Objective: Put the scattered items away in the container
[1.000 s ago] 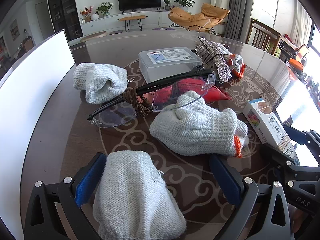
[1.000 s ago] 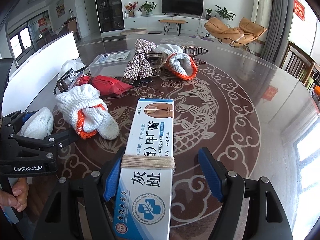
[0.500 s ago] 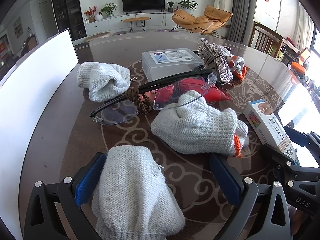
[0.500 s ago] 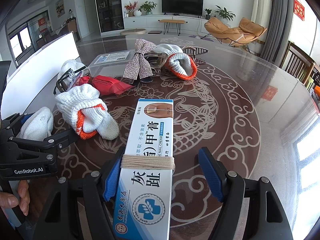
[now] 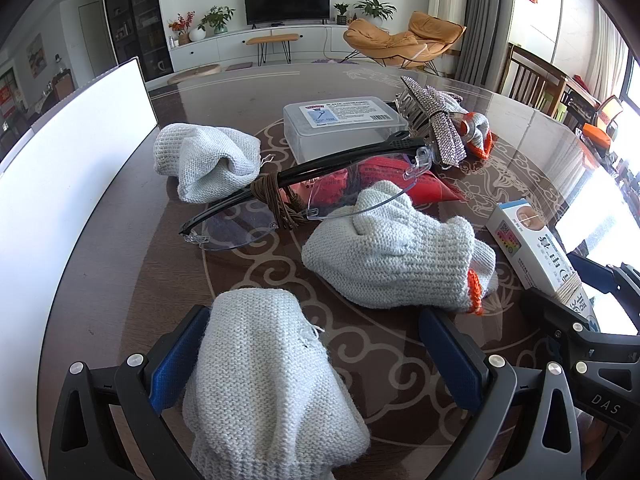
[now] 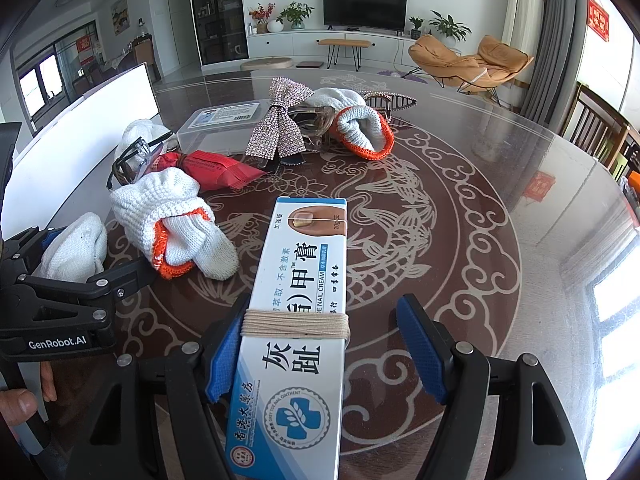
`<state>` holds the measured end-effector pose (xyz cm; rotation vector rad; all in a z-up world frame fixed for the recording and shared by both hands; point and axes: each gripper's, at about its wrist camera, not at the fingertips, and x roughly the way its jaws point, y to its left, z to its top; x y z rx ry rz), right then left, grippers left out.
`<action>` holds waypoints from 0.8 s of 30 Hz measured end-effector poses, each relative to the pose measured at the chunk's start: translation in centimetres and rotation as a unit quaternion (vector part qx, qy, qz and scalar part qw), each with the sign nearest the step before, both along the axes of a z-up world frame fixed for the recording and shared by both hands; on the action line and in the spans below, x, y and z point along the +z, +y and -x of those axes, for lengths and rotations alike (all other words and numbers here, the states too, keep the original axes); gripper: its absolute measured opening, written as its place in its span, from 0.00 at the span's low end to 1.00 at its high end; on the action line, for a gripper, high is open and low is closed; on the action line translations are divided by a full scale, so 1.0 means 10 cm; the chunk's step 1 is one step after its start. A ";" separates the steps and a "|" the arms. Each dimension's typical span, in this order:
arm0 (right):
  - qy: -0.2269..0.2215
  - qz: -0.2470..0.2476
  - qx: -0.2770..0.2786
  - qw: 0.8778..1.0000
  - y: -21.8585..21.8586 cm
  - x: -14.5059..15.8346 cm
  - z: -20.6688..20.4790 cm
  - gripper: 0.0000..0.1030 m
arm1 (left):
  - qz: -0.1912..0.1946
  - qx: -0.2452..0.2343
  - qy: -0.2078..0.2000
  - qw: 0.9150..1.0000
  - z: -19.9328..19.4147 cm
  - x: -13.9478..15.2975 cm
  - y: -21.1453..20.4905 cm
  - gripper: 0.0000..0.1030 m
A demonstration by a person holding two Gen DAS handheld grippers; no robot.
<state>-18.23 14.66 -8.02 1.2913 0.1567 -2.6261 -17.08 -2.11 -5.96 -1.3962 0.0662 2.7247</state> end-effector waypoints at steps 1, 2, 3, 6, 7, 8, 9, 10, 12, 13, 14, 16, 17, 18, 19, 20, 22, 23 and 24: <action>0.000 0.000 0.000 1.000 0.00 0.00 0.00 0.71 | 0.000 0.000 0.000 1.000 0.00 0.00 0.00 1.00; 0.000 0.000 0.000 1.000 0.00 0.00 0.00 0.71 | 0.000 0.000 0.000 1.000 0.00 0.00 0.00 1.00; 0.000 0.000 0.000 1.000 0.00 0.00 0.00 0.71 | 0.000 0.000 0.000 1.000 0.00 0.00 0.00 1.00; 0.000 0.000 0.000 1.000 0.00 0.00 0.00 0.71 | -0.002 0.000 0.000 1.000 0.00 0.00 -0.01 1.00; 0.000 0.000 0.000 1.000 0.00 0.00 0.00 0.71 | -0.003 0.000 -0.001 1.000 0.01 0.00 0.00 1.00; 0.000 0.000 0.000 1.000 0.00 0.00 0.00 0.71 | -0.003 -0.001 -0.001 1.000 0.03 0.00 0.00 1.00; 0.000 0.000 0.000 1.000 0.00 0.00 0.00 0.71 | -0.004 -0.003 -0.001 1.000 0.06 0.01 0.00 1.00; 0.000 0.000 0.000 1.000 0.00 0.00 0.00 0.71 | -0.004 -0.006 -0.001 1.000 0.10 0.01 0.00 1.00; 0.000 0.000 0.000 1.000 0.00 0.00 0.00 0.71 | -0.022 -0.023 0.002 0.999 0.12 0.02 -0.02 1.00; 0.000 0.000 0.000 1.000 0.00 0.00 0.00 0.71 | -0.047 -0.034 0.008 0.998 0.08 0.06 -0.05 1.00; 0.000 0.000 0.000 1.000 0.00 0.00 0.00 0.71 | -0.066 -0.041 0.016 0.997 0.00 0.12 -0.09 1.00; 0.000 0.000 0.000 1.000 0.00 0.00 0.00 0.71 | -0.083 -0.044 0.035 0.995 -0.22 0.23 -0.16 1.00; 0.000 0.000 0.000 1.000 0.00 0.00 0.00 0.71 | -0.090 -0.051 0.040 0.994 -0.34 0.27 -0.19 1.00; 0.000 0.000 0.000 1.000 0.00 0.00 0.00 0.71 | -0.094 -0.059 0.041 0.993 -0.46 0.30 -0.23 1.00; 0.000 0.000 0.000 1.000 0.00 0.00 0.00 0.71 | -0.095 -0.063 0.042 0.993 -0.58 0.31 -0.27 1.00; 0.000 0.000 0.000 1.000 0.00 0.00 0.00 0.71 | -0.093 -0.067 0.041 0.993 -0.69 0.31 -0.31 1.00; 0.000 0.000 0.000 1.000 0.00 0.00 0.00 0.71 | -0.089 -0.067 0.030 0.993 -0.89 0.24 -0.41 1.00; 0.000 0.001 0.000 1.000 0.00 0.00 0.00 0.71 | -0.090 -0.066 0.023 0.994 -0.95 0.20 -0.46 1.00; 0.000 0.002 0.000 1.000 0.00 0.00 0.00 0.71 | -0.089 -0.062 0.016 0.994 -0.98 0.16 -0.50 1.00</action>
